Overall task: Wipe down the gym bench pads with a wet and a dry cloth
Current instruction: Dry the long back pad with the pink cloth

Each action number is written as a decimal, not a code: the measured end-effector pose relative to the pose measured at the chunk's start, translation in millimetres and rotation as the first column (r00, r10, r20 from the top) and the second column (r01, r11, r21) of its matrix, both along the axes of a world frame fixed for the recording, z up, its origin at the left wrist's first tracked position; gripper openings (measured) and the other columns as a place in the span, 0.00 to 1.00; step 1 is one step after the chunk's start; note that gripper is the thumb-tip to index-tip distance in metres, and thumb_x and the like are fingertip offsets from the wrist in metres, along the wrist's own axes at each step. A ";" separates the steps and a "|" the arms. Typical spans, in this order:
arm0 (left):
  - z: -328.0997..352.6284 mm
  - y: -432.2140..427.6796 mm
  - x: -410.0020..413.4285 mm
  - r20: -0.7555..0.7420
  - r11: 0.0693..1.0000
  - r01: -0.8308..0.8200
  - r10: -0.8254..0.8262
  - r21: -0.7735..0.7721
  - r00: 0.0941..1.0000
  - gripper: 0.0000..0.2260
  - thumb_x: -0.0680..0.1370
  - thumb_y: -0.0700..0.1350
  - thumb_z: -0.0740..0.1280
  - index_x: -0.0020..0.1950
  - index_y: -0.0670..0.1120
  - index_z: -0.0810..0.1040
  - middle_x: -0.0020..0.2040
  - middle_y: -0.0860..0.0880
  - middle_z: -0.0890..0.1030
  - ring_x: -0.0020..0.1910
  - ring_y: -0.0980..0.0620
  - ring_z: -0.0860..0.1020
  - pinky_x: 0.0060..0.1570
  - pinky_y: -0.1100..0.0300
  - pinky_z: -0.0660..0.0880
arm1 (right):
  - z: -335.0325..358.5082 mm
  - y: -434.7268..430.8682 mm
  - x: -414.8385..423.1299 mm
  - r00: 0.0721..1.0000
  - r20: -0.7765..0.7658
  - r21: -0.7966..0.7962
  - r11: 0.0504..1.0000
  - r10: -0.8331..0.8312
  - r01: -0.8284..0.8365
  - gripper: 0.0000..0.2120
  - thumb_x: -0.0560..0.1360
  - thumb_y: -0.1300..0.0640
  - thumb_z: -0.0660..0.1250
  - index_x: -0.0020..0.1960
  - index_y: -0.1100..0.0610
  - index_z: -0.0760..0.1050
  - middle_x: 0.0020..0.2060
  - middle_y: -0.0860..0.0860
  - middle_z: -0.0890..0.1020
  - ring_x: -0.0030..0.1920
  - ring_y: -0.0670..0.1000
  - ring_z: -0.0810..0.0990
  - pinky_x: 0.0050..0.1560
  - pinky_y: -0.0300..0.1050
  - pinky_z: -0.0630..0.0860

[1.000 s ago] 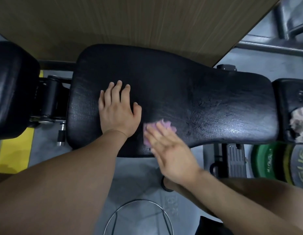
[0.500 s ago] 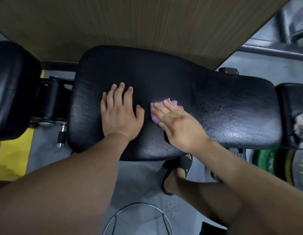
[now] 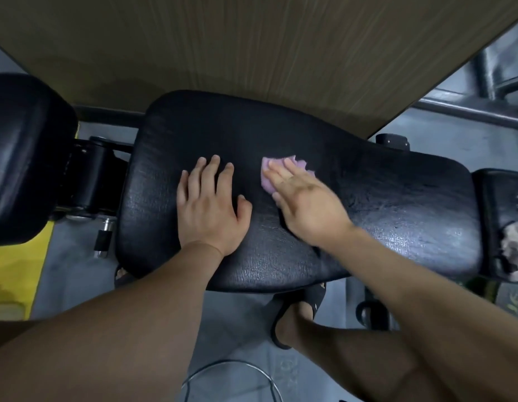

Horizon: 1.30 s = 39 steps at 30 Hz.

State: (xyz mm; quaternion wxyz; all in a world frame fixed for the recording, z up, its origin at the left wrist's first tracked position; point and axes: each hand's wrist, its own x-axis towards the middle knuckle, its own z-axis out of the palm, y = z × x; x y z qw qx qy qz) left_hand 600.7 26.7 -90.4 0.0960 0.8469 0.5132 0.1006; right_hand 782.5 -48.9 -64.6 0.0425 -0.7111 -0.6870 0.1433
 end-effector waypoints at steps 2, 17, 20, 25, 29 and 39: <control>-0.2 -0.2 0.3 0.002 1.000 0.001 -0.001 0.003 1.000 0.27 0.78 0.55 0.57 0.75 0.47 0.69 0.78 0.46 0.66 0.80 0.45 0.58 0.79 0.44 0.51 | -6.1 22.6 31.2 0.996 0.008 -0.001 0.996 -0.086 0.086 0.26 0.84 0.55 0.57 0.82 0.55 0.60 0.79 0.51 0.67 0.80 0.56 0.61 0.78 0.54 0.62; -0.5 0.1 -0.5 0.003 1.000 -0.001 0.001 -0.002 1.000 0.26 0.78 0.55 0.59 0.75 0.48 0.69 0.78 0.46 0.66 0.80 0.45 0.58 0.79 0.44 0.51 | -0.2 105.2 66.9 0.944 -0.011 -0.065 0.943 -0.329 0.328 0.19 0.87 0.52 0.51 0.75 0.54 0.67 0.73 0.51 0.72 0.76 0.58 0.66 0.74 0.54 0.64; 0.0 0.3 0.9 -0.008 1.000 -0.007 0.007 -0.013 1.000 0.26 0.78 0.55 0.59 0.76 0.48 0.69 0.78 0.47 0.65 0.80 0.46 0.57 0.79 0.44 0.51 | 11.4 135.4 67.8 0.938 -0.100 -0.182 0.933 -0.333 0.312 0.18 0.87 0.47 0.52 0.69 0.51 0.73 0.67 0.50 0.78 0.66 0.56 0.76 0.64 0.45 0.69; 2.2 0.7 -1.0 0.006 1.000 0.012 -0.012 -0.026 1.000 0.26 0.79 0.55 0.60 0.76 0.48 0.68 0.78 0.46 0.65 0.80 0.46 0.57 0.79 0.43 0.51 | 30.3 162.8 83.5 0.858 -0.368 -0.379 0.900 -0.358 0.213 0.18 0.85 0.44 0.58 0.73 0.41 0.72 0.44 0.49 0.82 0.42 0.48 0.80 0.48 0.41 0.74; 0.3 1.6 0.1 0.007 1.000 0.007 -0.007 -0.015 1.000 0.26 0.78 0.54 0.61 0.76 0.47 0.69 0.78 0.46 0.66 0.80 0.45 0.58 0.79 0.42 0.52 | 31.9 181.9 101.2 0.823 -0.460 -0.498 0.864 -0.333 0.071 0.15 0.84 0.59 0.55 0.41 0.54 0.74 0.29 0.54 0.72 0.28 0.50 0.67 0.29 0.45 0.64; -1.2 1.2 0.8 -0.004 1.000 0.015 -0.015 -0.002 1.000 0.27 0.78 0.54 0.60 0.75 0.47 0.70 0.78 0.46 0.66 0.80 0.45 0.59 0.79 0.42 0.52 | 3.9 209.9 89.1 0.794 -0.374 -0.515 0.819 -0.479 0.251 0.15 0.82 0.42 0.63 0.54 0.52 0.82 0.33 0.47 0.76 0.35 0.50 0.71 0.34 0.42 0.65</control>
